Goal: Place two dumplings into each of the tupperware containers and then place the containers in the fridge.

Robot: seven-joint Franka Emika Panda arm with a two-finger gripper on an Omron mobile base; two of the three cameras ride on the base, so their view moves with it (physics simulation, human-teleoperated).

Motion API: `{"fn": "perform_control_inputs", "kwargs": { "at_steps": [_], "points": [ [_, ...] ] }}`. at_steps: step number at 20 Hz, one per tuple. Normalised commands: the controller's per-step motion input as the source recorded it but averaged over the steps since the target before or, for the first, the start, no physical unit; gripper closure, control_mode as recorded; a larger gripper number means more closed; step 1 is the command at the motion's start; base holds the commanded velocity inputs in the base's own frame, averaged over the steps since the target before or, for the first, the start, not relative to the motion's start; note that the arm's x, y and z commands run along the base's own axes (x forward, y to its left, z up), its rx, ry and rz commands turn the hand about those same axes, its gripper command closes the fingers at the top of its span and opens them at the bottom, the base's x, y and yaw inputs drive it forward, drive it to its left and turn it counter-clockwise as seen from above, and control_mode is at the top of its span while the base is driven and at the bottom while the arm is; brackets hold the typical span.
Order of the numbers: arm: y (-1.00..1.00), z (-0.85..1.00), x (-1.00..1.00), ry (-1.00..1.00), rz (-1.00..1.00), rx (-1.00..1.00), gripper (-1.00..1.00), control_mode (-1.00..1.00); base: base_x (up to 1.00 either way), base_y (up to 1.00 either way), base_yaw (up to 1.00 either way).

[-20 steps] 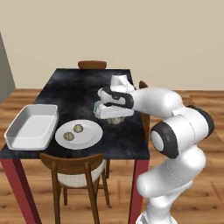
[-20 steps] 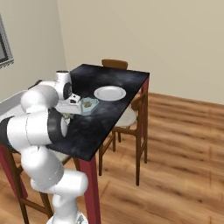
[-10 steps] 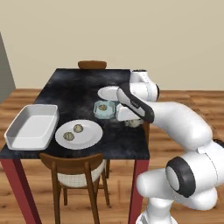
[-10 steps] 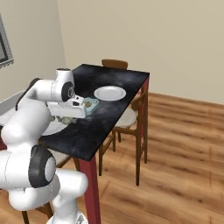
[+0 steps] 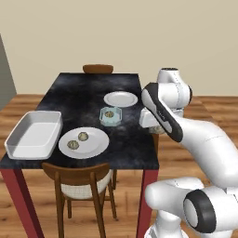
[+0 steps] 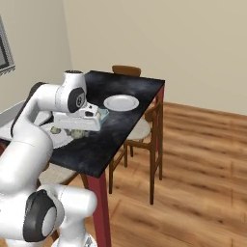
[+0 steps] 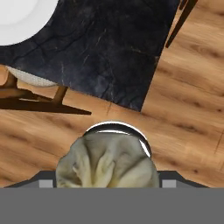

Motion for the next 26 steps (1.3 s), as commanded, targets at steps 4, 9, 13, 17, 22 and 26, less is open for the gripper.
{"fn": "perform_control_inputs", "kwargs": {
  "at_steps": [4, 9, 13, 17, 22, 26],
  "points": [
    [-0.03, 0.18, -0.59, 0.00, 0.00, 0.00, 1.00, -1.00, 0.00, 0.00, 0.00],
    [0.00, 0.04, -0.46, 0.00, 0.00, 0.00, 1.00, 1.00, -0.14, -0.05, 0.00],
    [0.00, 0.00, 0.00, 0.00, 0.00, 0.00, 1.00, 1.00, -0.68, -0.88, 0.00],
    [0.00, 0.00, 0.00, 0.00, 0.00, 0.00, 1.00, 1.00, -0.10, -1.00, 0.00],
    [0.00, 0.00, 0.00, 0.00, 0.00, 0.00, 1.00, 1.00, 0.17, -1.00, 0.08],
    [0.00, 0.00, 0.00, 0.00, 0.00, 0.00, 1.00, 1.00, 0.56, -1.00, 0.40]
  ]
}}
